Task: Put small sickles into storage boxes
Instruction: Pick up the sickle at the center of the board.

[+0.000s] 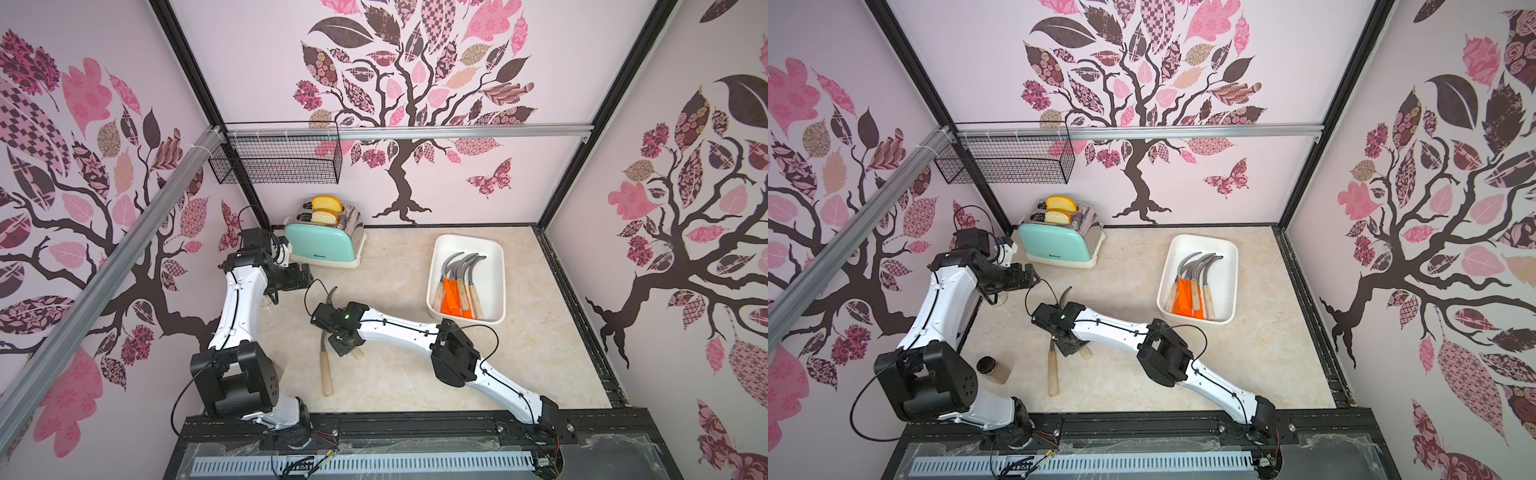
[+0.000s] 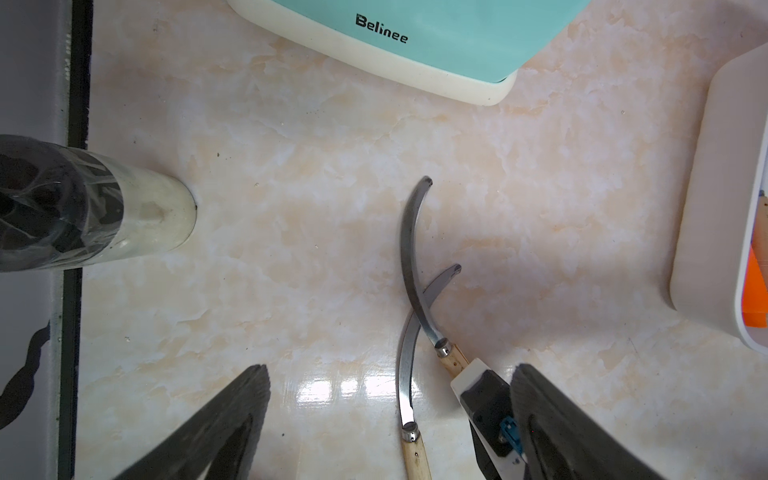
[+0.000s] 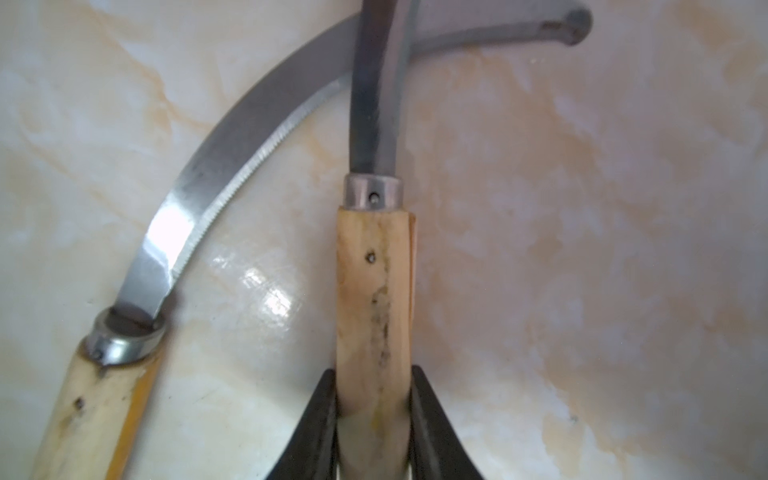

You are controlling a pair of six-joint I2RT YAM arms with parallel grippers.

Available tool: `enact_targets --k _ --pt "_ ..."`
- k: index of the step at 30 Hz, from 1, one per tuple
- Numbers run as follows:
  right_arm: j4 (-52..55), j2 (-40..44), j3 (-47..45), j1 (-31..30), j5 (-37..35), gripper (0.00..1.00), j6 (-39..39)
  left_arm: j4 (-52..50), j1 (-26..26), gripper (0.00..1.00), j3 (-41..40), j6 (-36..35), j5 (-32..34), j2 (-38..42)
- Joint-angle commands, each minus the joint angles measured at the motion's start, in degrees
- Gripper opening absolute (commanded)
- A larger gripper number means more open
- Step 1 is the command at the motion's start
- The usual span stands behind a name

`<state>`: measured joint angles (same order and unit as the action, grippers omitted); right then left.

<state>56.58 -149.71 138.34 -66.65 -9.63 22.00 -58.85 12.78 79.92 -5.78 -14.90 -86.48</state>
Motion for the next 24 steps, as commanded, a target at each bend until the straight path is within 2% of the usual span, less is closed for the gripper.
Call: enact_targets --k 1,13,24 --pt "-0.06 2.68 -0.64 0.24 -2.31 0.07 -0.55 -0.27 0.19 0.95 0.21 0.33 -0.36 -0.71" --pt "-1.24 11.28 -8.88 0.21 -1.98 0.06 -0.47 0.53 0.2 0.96 0.55 1.61 1.31 -1.31" --pt "-0.26 15.6 -13.45 0.21 -1.2 0.06 -0.29 0.38 0.21 0.95 0.55 1.83 1.2 -1.94"
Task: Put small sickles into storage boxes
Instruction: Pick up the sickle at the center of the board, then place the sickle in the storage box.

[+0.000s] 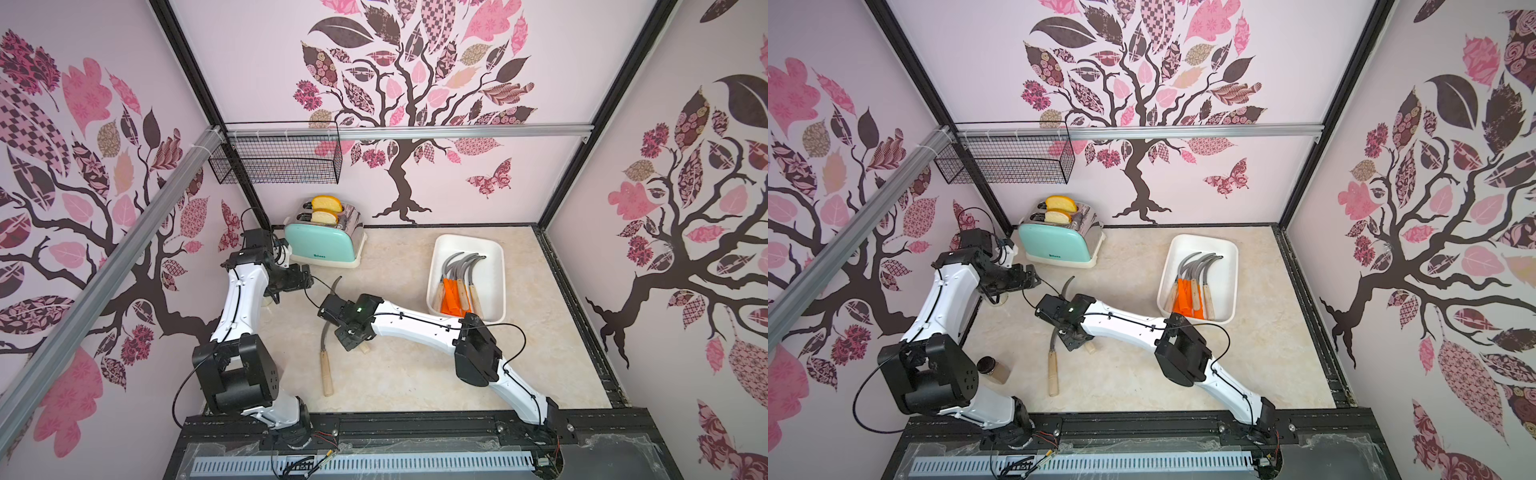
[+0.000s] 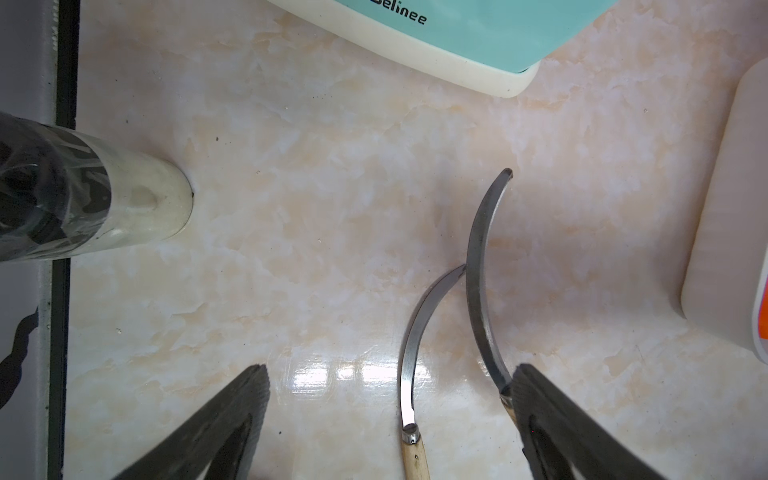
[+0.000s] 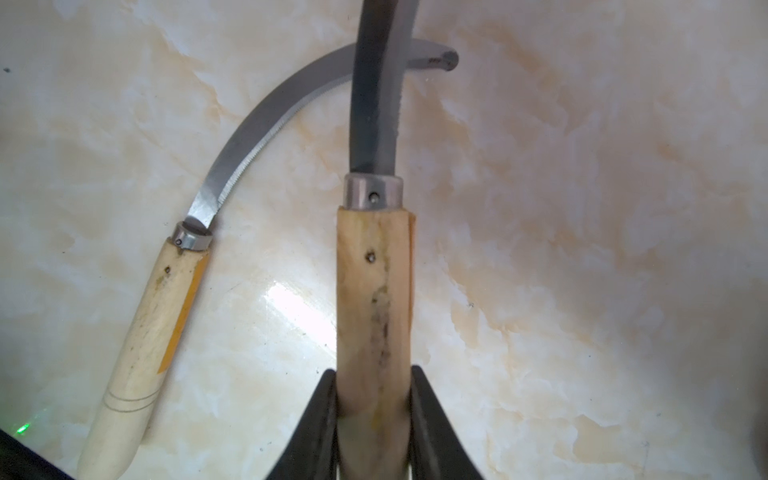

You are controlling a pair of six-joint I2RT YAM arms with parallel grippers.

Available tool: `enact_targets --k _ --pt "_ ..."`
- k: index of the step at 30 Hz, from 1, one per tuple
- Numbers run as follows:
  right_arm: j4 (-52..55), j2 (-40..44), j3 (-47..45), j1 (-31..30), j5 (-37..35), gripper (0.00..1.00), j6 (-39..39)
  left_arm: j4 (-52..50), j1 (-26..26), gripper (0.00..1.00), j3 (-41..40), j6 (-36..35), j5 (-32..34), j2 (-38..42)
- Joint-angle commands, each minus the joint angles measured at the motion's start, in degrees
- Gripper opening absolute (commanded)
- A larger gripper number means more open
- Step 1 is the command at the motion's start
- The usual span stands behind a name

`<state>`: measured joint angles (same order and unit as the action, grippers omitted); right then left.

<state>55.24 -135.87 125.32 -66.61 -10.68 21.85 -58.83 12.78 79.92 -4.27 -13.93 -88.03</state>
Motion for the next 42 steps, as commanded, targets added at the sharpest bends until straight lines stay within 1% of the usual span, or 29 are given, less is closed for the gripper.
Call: enact_targets --k 1,5,10,16,26,35,39,42 --pt "1.25 2.06 -1.64 0.25 -0.13 0.05 -0.14 0.34 0.15 0.96 0.65 0.32 0.14 -0.39" --pt "2.67 3.58 -2.85 0.99 0.61 0.05 0.19 -0.03 0.15 0.96 1.01 0.15 -0.59 -0.47" --pt "1.89 8.63 -8.3 1.61 1.05 0.05 0.64 -0.69 0.15 0.95 1.23 -0.54 -1.28 -0.48" --pt "-0.21 15.74 -15.09 3.93 2.86 0.05 2.01 -0.65 0.22 0.95 1.03 -0.82 -1.87 -0.16" --pt "-1.28 23.49 -20.69 8.07 2.25 0.06 2.68 -1.09 0.15 0.95 0.79 -1.47 -2.4 0.48" --pt "-2.24 30.22 -25.2 13.88 2.59 0.06 2.24 -1.55 -0.01 0.95 0.67 -1.7 -3.7 0.75" --pt "-3.08 33.43 -27.56 17.58 3.18 0.06 1.8 -2.22 -0.62 0.95 0.68 -2.3 -5.25 0.54" --pt "-3.93 35.63 -29.77 20.65 3.97 0.06 1.45 -2.16 -1.69 0.95 0.55 -2.58 -4.39 0.67"
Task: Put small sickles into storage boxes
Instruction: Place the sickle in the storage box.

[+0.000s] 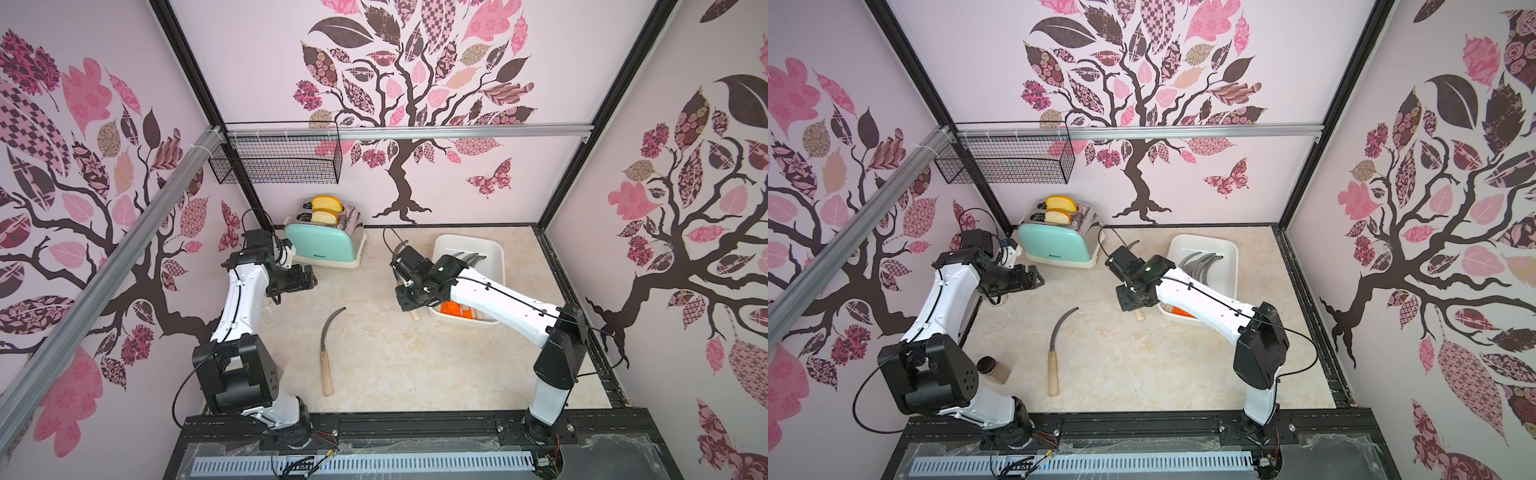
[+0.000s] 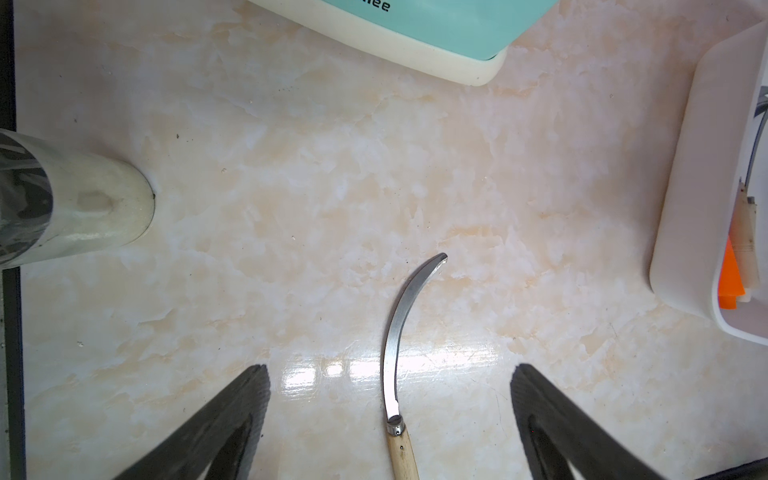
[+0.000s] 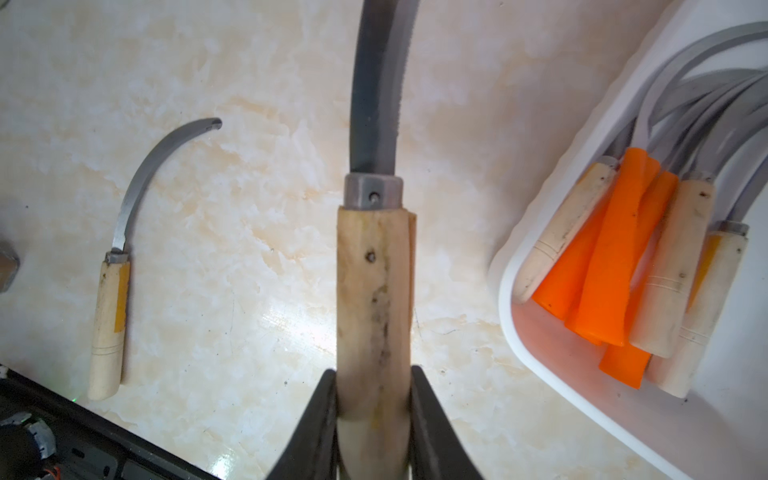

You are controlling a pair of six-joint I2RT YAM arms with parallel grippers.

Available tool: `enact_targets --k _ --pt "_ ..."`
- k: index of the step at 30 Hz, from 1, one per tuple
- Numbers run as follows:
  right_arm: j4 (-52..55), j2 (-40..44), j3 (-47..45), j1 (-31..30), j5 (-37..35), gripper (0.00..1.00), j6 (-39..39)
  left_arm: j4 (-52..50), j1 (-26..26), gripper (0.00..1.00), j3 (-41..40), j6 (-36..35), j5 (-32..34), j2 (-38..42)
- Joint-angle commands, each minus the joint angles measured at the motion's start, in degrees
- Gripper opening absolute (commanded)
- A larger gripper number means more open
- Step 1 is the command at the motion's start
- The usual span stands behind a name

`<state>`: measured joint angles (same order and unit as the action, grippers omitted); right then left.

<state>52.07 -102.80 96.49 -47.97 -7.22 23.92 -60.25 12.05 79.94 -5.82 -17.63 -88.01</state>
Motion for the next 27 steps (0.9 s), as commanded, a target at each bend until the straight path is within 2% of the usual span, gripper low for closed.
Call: enact_targets --k 1,13,27 --pt "-1.18 3.26 -1.74 3.02 0.91 0.06 -0.79 -0.7 -1.48 0.95 0.39 -1.07 -0.26 0.74" --pt "-5.82 8.92 -12.13 15.84 3.78 0.06 -3.07 -1.45 -5.96 0.95 -0.23 -3.27 0.09 1.8" --pt "-8.76 10.61 -19.48 22.68 4.42 0.06 -3.95 -2.33 -6.58 0.95 -0.31 -4.08 -1.09 2.01"
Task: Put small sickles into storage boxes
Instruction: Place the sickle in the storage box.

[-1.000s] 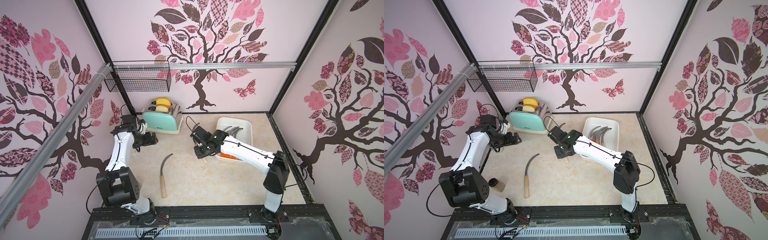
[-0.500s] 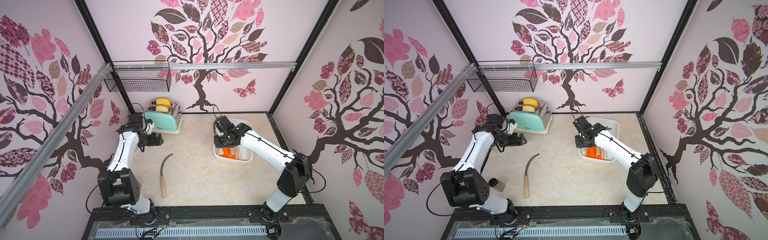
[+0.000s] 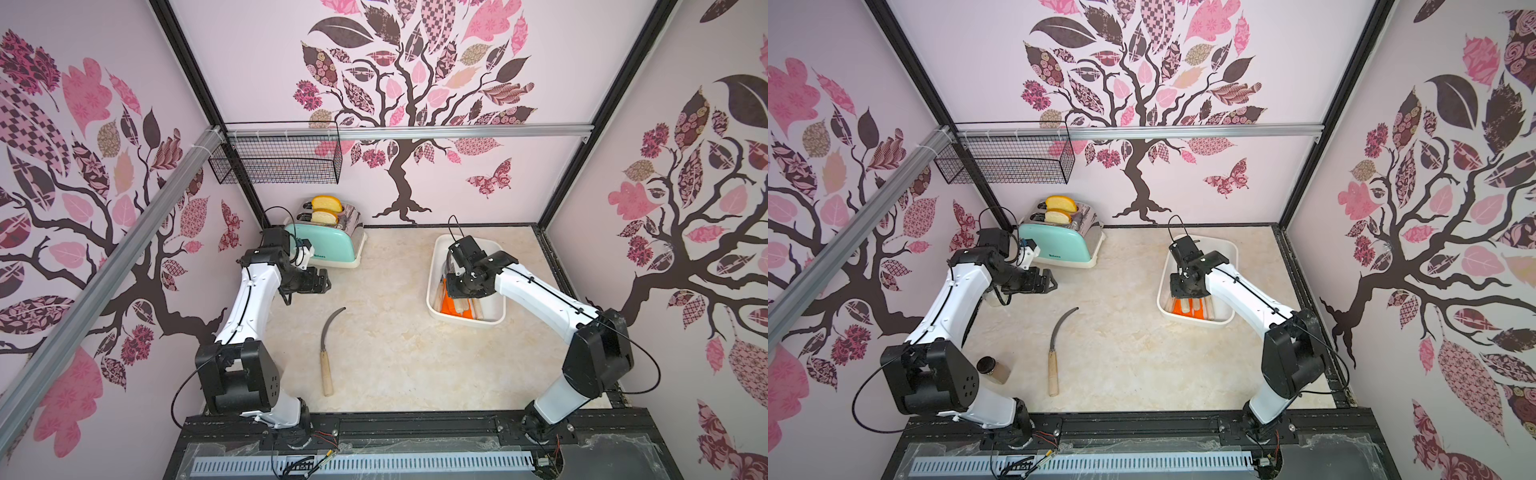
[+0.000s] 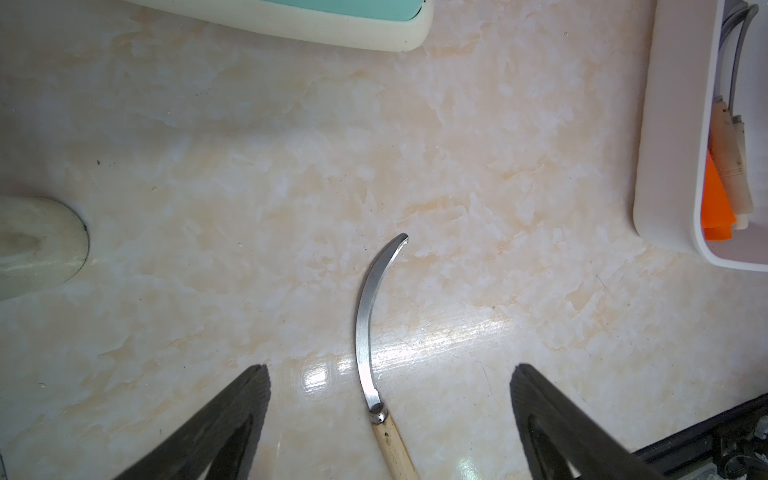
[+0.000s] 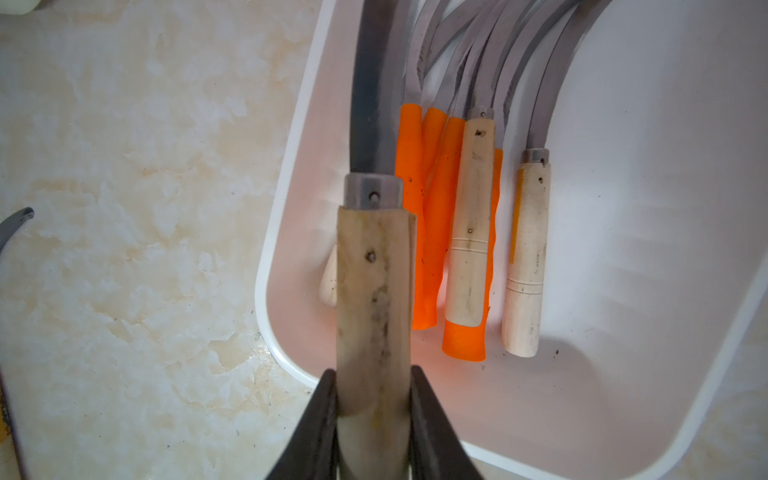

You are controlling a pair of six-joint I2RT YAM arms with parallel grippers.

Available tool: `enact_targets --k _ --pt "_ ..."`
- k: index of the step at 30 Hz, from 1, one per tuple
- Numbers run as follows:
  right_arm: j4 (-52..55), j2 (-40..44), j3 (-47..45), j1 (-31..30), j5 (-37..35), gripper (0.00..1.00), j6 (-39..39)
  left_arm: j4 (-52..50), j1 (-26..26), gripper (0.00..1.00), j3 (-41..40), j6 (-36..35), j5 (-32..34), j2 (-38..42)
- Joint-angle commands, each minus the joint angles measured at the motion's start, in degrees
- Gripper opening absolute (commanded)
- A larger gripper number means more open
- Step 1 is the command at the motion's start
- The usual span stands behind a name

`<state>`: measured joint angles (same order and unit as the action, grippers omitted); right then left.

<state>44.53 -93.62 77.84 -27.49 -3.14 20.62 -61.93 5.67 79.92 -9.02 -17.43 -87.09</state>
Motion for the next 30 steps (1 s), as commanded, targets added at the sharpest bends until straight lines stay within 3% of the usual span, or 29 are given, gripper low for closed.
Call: enact_targets --k 1,30 --pt "-1.67 1.49 -1.41 2.78 0.39 0.06 -0.67 -0.79 -0.27 0.95 -0.29 -0.87 -1.36 1.13" --pt "-3.28 -8.66 -0.01 9.91 -4.89 0.07 -3.92 -1.28 -0.28 0.95 -2.03 -1.32 0.38 2.64"
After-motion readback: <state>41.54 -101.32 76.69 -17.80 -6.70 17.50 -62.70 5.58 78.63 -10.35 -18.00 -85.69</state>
